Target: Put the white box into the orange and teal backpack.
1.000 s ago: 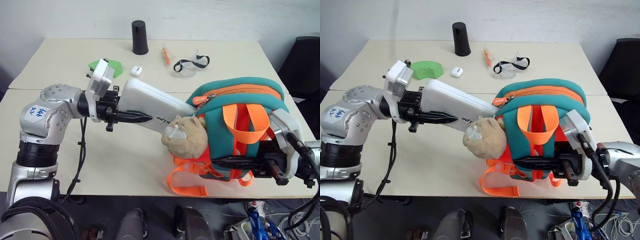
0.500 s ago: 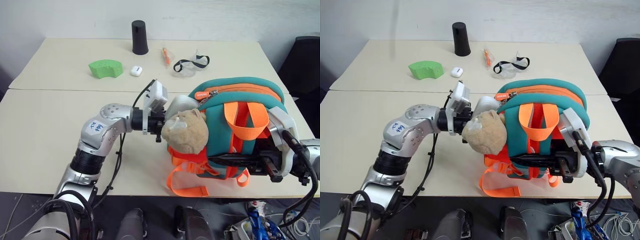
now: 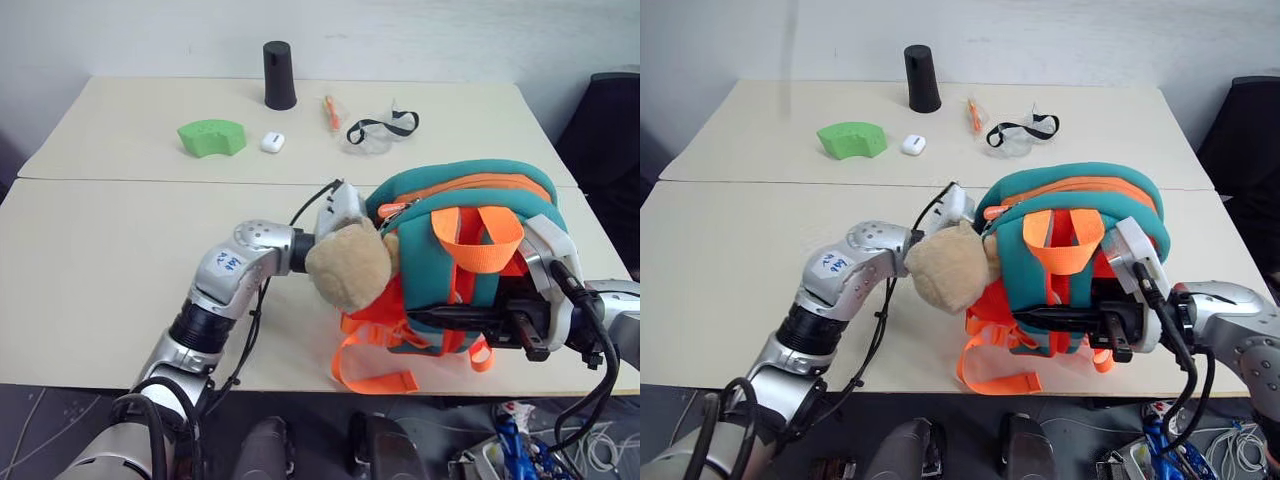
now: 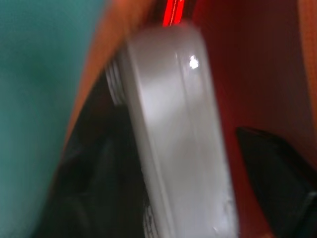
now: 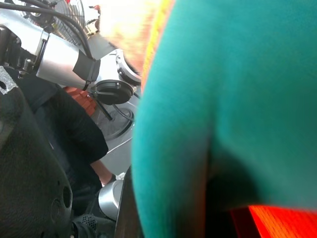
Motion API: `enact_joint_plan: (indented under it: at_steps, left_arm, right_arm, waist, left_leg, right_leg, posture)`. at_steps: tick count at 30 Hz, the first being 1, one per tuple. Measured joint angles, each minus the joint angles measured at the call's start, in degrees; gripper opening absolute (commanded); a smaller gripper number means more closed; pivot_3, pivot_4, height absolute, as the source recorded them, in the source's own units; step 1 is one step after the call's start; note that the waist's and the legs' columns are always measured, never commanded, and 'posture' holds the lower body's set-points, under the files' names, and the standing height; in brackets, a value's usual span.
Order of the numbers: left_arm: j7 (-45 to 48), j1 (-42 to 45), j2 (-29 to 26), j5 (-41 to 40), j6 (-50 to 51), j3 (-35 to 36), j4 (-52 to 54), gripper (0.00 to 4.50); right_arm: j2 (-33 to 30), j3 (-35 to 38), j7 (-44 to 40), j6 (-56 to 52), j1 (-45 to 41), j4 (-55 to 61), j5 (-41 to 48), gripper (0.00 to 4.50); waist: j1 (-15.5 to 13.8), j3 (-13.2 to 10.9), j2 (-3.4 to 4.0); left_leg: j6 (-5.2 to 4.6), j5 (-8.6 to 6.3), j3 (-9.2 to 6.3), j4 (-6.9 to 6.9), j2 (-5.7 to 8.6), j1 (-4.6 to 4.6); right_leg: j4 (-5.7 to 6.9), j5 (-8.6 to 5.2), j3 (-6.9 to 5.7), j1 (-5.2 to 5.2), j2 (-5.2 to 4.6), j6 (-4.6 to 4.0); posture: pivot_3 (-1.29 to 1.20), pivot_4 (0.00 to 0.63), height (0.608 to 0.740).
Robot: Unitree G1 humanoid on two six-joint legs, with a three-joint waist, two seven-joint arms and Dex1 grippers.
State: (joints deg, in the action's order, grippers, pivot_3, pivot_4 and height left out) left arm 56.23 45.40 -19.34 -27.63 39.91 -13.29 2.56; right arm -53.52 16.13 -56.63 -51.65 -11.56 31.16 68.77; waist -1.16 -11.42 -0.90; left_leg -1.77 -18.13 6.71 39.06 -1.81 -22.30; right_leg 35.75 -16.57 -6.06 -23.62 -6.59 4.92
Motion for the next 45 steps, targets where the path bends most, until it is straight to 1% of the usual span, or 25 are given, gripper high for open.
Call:
enact_joint_plan:
  at_steps: [2, 4, 5, 7, 14, 18, 22, 26, 28, 30, 33, 36, 44, 45]
  left_arm:
    - [1.3, -0.09, -2.33, -1.92, 1.25, 2.11, 1.78, 4.49]
    - [4.19, -0.21, -6.62, -5.87, 4.14, 4.58, 4.12, 4.49]
    - [6.41, -0.22, -9.88, -8.77, 6.49, 6.64, 5.79, 4.49]
    - [8.69, 0.05, -13.56, -12.77, 9.29, 10.54, 8.26, 4.49]
    - [11.27, 0.89, -20.04, -20.6, 15.27, 14.39, 11.03, 4.49]
    - [10.17, 1.52, -22.58, -28.38, 22.01, 18.17, 12.4, 4.49]
    - [6.13, 3.96, -22.72, -35.63, 27.24, 21.3, 13.72, 4.49]
    - [0.69, 3.98, -20.5, -39.11, 30.81, 20.53, 14.92, 4.49]
    - [-0.5, 4.0, -19.89, -39.81, 31.9, 19.07, 14.99, 4.49]
    - [-1.34, 4.0, -19.84, -38.8, 31.84, 16.75, 15.12, 4.49]
    - [-2.89, 3.99, -19.8, -34.69, 30.59, 12.98, 15.1, 4.49]
    - [-2.64, 3.94, -19.63, -31.59, 28.12, 10.86, 15.12, 4.49]
    - [-4.3, 4.57, -14.34, -29.75, 26.08, 9.81, 14.09, 4.49]
    - [-4.97, 5.12, -13.48, -29.71, 26.11, 9.84, 13.2, 4.31]
  right_arm:
    - [0.37, -0.01, 0.43, 0.1, 0.11, -0.22, -0.4, 0.0]
    - [0.91, -0.2, 0.94, 0.54, 0.26, -0.35, -1.31, 0.0]
    - [1.51, -0.3, 1.47, 0.89, 0.52, -0.43, -2.31, 0.0]
    - [2.53, -0.75, 2.63, 1.7, 0.86, -0.79, -3.79, 0.0]
    - [5.83, -2.56, 6.91, 3.33, -0.96, -1.77, -7.27, 0.0]
    - [6.6, -3.37, 7.58, 3.61, -1.09, -1.71, -7.37, 0.0]
    - [6.75, -4.6, 7.63, 4.07, -1.08, -1.25, -7.86, 0.0]
    - [6.82, -4.68, 8.22, 4.03, -1.23, -1.16, -7.81, 0.0]
    - [6.82, -4.69, 8.44, 3.83, -1.54, -1.16, -7.69, 0.0]
    - [6.82, -4.69, 8.7, 3.45, -1.91, -1.18, -7.11, 0.0]
    - [6.82, -4.68, 9.45, 2.68, -2.88, -1.2, -6.34, 0.0]
    - [6.82, -4.56, 10.34, 2.1, -3.16, -1.18, -4.74, 0.0]
    - [6.82, -4.4, 11.48, 1.66, -2.83, -0.68, -2.81, 0.0]
    - [6.82, -4.41, 11.6, 1.67, -2.68, -0.42, -2.81, 0.0]
  waist:
    - [0.04, 0.0, 0.0]
    - [0.18, -0.01, 0.0]
    - [0.38, -0.01, 0.0]
    - [0.4, -0.01, 0.01]
    - [-0.09, -0.01, 0.01]
    - [-0.04, -0.01, 0.01]
    - [-0.03, -0.01, 0.01]
    - [-0.05, -0.01, 0.01]
    - [0.02, -0.01, 0.01]
    - [0.06, -0.01, 0.01]
    - [0.02, -0.01, 0.01]
    - [-0.06, -0.01, 0.01]
    - [-0.17, -0.01, 0.01]
    - [-0.19, -0.01, 0.01]
  left_leg:
    - [0.01, 0.0, 0.0, 0.0, 0.0, -0.01]
    - [0.02, 0.01, 0.0, 0.0, -0.02, -0.05]
    - [0.04, 0.01, 0.0, -0.01, -0.02, -0.05]
    - [0.05, 0.01, 0.0, -0.01, 0.0, -0.04]
    - [0.04, 0.01, -0.01, 0.02, 0.05, -0.01]
    - [0.04, 0.01, -0.01, 0.02, 0.03, -0.01]
    - [0.05, 0.02, -0.01, 0.02, 0.05, 0.04]
    - [0.07, 0.03, 0.0, 0.02, 0.05, 0.03]
    - [0.07, 0.03, 0.01, 0.02, 0.05, 0.05]
    - [0.09, 0.04, 0.02, 0.02, 0.05, 0.05]
    - [0.09, 0.04, 0.04, 0.02, 0.06, 0.04]
    - [0.09, 0.04, 0.04, 0.01, 0.06, 0.03]
    - [0.07, 0.04, 0.03, 0.01, 0.06, 0.02]
    - [0.07, 0.04, 0.02, 0.01, 0.07, 0.02]
  right_leg:
    - [0.01, 0.0, 0.0, -0.01, 0.0, 0.0]
    - [0.01, 0.0, 0.0, -0.05, 0.01, 0.0]
    - [0.02, -0.01, 0.0, -0.06, 0.01, -0.02]
    - [0.01, -0.02, -0.01, -0.05, 0.01, -0.03]
    - [0.0, 0.01, 0.01, 0.01, 0.03, 0.01]
    - [0.01, 0.01, 0.01, 0.01, 0.03, 0.01]
    - [0.04, 0.01, 0.04, 0.04, 0.02, 0.01]
    - [0.06, 0.01, 0.04, 0.04, 0.04, 0.01]
    - [0.08, 0.0, 0.06, 0.03, 0.06, 0.01]
    - [0.07, 0.0, 0.06, 0.02, 0.09, 0.01]
    - [0.07, 0.0, 0.07, 0.01, 0.13, 0.01]
    - [0.05, 0.0, 0.07, 0.0, 0.11, 0.0]
    - [0.06, 0.0, 0.06, 0.01, 0.06, 0.0]
    - [0.06, 0.0, 0.06, 0.01, 0.06, 0.0]
  posture:
    - [0.0, 0.15, 0.74]
    - [0.0, 0.15, 0.74]
    - [0.0, 0.15, 0.74]
    - [0.0, 0.15, 0.74]
    - [0.0, 0.15, 0.74]
    - [0.0, 0.15, 0.74]
    - [0.0, 0.15, 0.74]
    - [0.0, 0.15, 0.74]
    - [0.0, 0.15, 0.74]
    - [0.0, 0.15, 0.74]
    - [0.0, 0.15, 0.74]
    - [0.0, 0.15, 0.74]
    - [0.0, 0.15, 0.74]
    - [0.0, 0.15, 0.74]
